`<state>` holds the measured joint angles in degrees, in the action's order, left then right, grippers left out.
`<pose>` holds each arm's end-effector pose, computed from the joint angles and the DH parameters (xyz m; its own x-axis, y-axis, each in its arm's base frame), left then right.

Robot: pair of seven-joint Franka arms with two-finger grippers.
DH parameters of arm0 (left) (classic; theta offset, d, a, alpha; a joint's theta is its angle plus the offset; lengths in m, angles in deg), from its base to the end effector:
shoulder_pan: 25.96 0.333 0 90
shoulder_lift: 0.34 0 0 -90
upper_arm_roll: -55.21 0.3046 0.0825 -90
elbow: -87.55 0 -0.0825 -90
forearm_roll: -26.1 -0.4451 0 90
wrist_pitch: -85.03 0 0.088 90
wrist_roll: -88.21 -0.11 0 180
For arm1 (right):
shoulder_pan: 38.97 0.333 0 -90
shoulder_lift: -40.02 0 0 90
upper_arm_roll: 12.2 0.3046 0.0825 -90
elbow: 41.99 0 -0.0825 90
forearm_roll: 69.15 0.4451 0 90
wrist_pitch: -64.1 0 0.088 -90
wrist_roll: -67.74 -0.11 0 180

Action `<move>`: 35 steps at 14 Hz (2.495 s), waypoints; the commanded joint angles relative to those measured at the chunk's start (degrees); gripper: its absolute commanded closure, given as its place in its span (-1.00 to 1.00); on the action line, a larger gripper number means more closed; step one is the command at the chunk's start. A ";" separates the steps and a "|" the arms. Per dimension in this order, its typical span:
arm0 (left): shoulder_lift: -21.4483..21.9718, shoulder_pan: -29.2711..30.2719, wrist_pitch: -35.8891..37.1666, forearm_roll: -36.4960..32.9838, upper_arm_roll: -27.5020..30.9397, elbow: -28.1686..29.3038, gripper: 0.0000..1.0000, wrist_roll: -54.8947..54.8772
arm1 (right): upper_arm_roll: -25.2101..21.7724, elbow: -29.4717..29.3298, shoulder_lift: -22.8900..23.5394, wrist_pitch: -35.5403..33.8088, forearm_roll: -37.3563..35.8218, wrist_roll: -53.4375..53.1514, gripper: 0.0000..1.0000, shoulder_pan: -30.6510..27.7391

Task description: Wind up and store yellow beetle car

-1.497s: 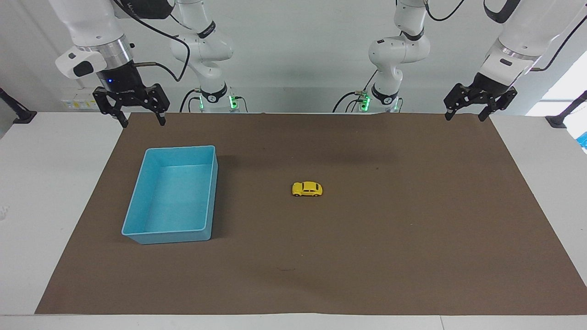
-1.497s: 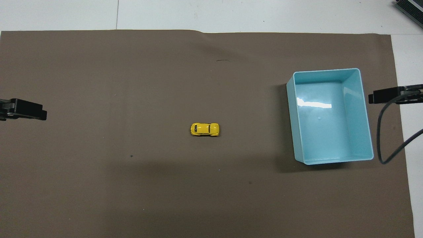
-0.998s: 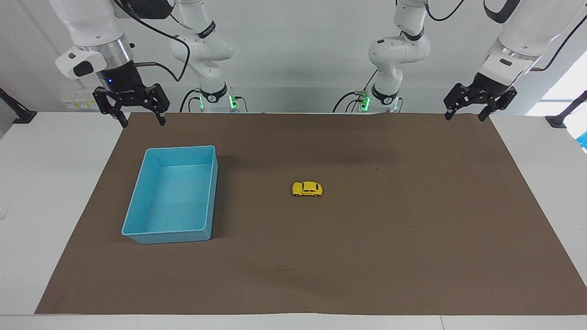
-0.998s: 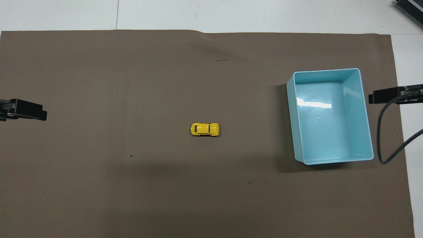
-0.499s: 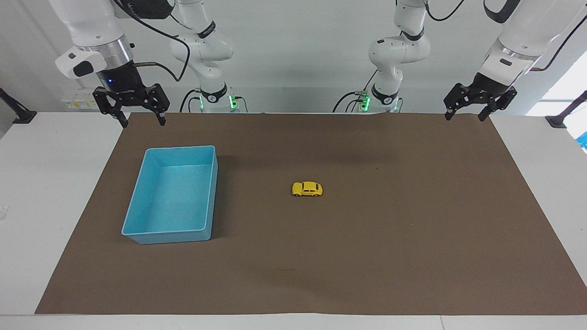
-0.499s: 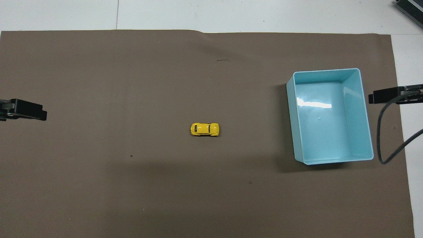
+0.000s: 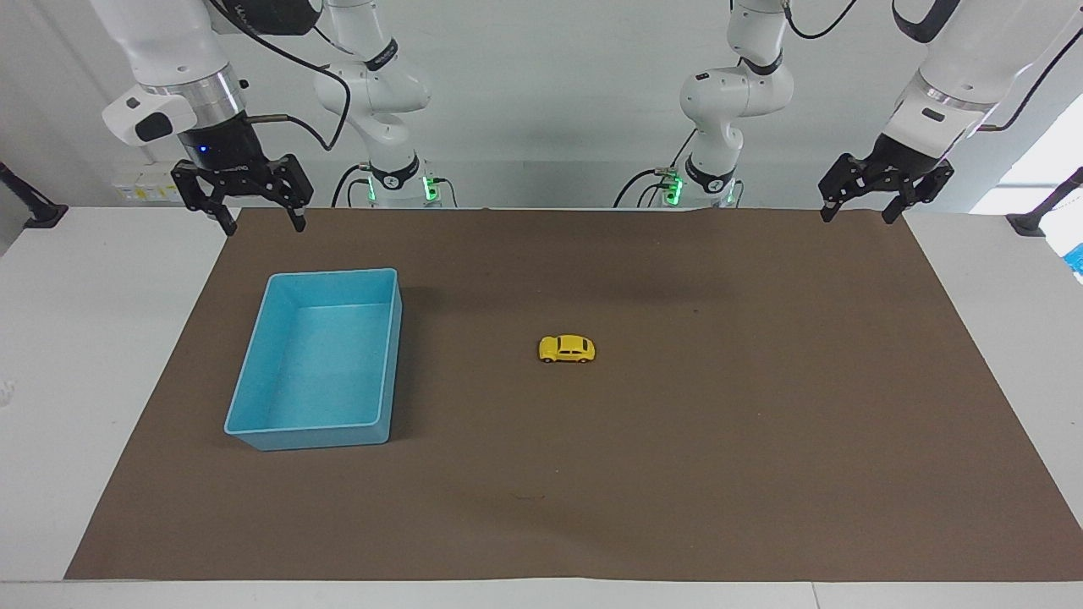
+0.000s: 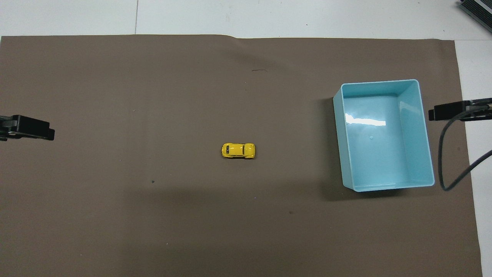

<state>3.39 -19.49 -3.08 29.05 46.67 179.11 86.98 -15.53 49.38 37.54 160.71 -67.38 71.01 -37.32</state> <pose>0.5922 -0.0299 0.6317 0.9982 -0.0590 0.0051 -0.0591 -0.9974 0.0417 0.6145 -0.0157 0.6348 0.9904 0.0242 0.1359 0.0279 -0.9993 -0.0257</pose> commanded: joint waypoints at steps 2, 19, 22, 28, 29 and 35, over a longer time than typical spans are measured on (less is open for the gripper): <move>0.49 -0.14 0.31 0.48 0.19 0.64 -1.00 0.52 | 0.43 0.12 -0.60 -0.89 -0.28 1.21 -1.00 -0.60; 0.14 -1.28 -4.24 3.47 -0.34 3.88 -1.00 52.85 | 0.43 0.21 -0.60 -0.98 -0.28 1.30 -1.00 -0.33; -0.82 -2.51 -8.81 5.66 -0.34 5.03 -1.00 74.81 | 0.34 0.21 -0.60 -1.07 -0.28 1.30 -1.00 -0.42; -1.09 -8.64 -12.08 5.40 -0.25 7.75 -1.00 99.11 | 0.34 0.21 -0.60 -1.07 -0.28 1.30 -1.00 -0.42; -1.26 -9.01 -12.95 5.40 -0.25 7.67 -1.00 101.57 | 0.34 0.12 -0.60 -1.07 -0.28 1.30 -1.00 -0.42; -2.67 -12.69 -14.63 4.88 -0.34 7.41 -1.00 110.37 | 0.34 0.21 -0.60 -1.07 -0.28 1.30 -1.00 -0.42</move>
<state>1.35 -29.30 -15.77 34.00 45.59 185.66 194.15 -15.50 49.39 37.54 160.66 -67.38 71.01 -37.18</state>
